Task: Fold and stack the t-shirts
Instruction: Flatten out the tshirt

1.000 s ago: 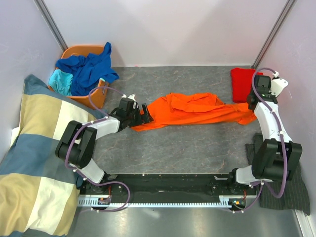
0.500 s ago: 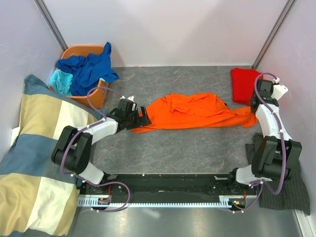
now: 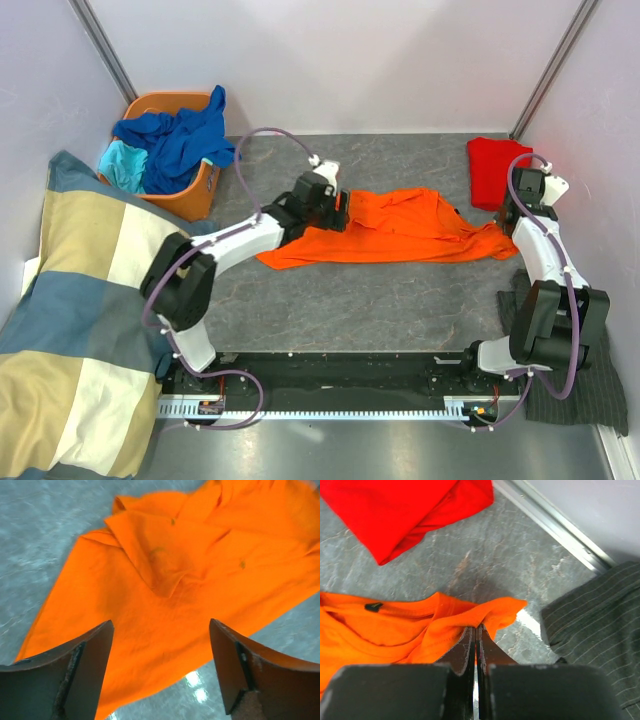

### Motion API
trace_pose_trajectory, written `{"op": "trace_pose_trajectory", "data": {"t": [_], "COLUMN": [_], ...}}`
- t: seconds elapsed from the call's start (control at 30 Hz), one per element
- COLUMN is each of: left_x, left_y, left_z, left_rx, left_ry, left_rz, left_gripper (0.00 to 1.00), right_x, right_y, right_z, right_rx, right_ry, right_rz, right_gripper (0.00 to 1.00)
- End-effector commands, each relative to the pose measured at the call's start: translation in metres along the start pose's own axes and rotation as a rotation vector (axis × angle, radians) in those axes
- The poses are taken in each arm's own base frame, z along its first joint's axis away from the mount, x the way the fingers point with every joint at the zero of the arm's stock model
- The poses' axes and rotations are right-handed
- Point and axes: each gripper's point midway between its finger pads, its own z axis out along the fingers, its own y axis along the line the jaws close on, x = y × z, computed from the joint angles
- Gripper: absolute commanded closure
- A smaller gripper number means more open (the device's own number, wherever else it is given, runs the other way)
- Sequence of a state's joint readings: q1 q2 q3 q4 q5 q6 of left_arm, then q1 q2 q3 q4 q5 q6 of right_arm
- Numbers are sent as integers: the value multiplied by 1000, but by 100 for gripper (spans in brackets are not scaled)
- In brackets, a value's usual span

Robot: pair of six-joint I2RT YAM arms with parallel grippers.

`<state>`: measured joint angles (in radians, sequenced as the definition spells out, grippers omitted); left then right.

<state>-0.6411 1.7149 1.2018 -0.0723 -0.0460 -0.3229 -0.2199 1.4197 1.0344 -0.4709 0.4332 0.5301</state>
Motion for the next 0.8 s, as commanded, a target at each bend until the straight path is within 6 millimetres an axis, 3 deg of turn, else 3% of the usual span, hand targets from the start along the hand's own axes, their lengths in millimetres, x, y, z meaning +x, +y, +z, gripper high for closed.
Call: {"op": "trace_pose_trajectory", "data": {"t": [0.0, 0.1, 0.17, 0.3, 0.5, 0.77], "left_x": [22, 39, 55, 66, 53, 43], "left_y": [17, 15, 11, 7, -7, -10], "left_z": [30, 39, 44, 53, 60, 77], "left_rx": [-117, -139, -152, -169, -140, -159], "left_ry": [38, 56, 70, 84, 39, 3], "left_rz": [152, 193, 236, 267, 262, 291], "left_gripper": [27, 35, 37, 37, 36, 35], "right_x": [-8, -7, -6, -2, 0, 4], "right_y": [10, 13, 15, 18, 19, 22], "right_z": [-9, -11, -11, -10, -10, -8], "right_rx": [-58, -72, -80, -88, -89, -98], "right_ry": [-32, -27, -25, -11, -9, 6], "right_rz": [9, 4, 3, -7, -15, -24], "right_gripper": [100, 100, 100, 100, 100, 100]}}
